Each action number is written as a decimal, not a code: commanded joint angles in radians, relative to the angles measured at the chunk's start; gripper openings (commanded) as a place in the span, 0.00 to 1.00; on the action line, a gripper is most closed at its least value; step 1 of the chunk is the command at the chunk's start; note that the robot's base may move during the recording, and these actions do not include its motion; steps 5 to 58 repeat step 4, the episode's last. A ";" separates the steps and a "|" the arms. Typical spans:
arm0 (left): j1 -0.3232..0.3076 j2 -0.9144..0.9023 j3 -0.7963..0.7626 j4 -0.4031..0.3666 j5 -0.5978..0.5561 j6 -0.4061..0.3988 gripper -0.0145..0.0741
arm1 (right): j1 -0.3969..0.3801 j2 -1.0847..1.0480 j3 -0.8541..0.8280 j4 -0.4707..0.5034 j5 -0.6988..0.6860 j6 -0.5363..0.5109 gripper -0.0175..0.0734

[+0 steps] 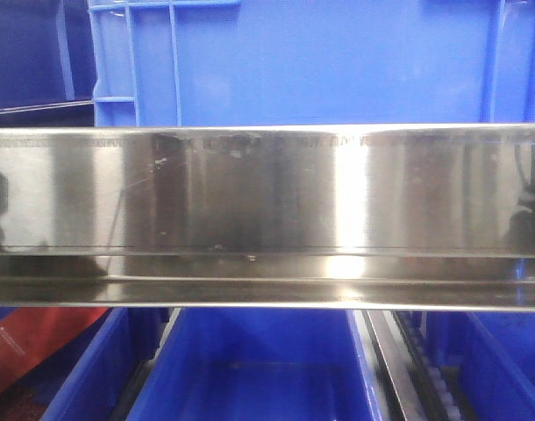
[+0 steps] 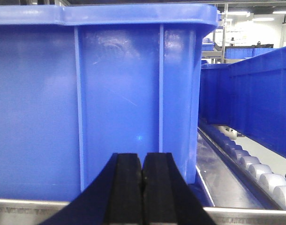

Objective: Place valve from conveyor to right shelf box

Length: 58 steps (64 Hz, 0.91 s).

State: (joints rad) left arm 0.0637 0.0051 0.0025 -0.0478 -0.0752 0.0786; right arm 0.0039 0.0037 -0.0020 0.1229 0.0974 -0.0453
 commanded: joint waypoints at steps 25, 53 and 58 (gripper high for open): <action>0.002 -0.005 -0.002 -0.004 -0.021 -0.003 0.04 | -0.004 -0.004 0.002 -0.005 -0.026 0.002 0.01; 0.002 -0.005 -0.002 -0.004 -0.021 -0.003 0.04 | -0.004 -0.004 0.002 -0.005 -0.026 0.002 0.01; 0.002 -0.005 -0.002 -0.004 -0.021 -0.003 0.04 | -0.004 -0.004 0.002 -0.005 -0.026 0.002 0.01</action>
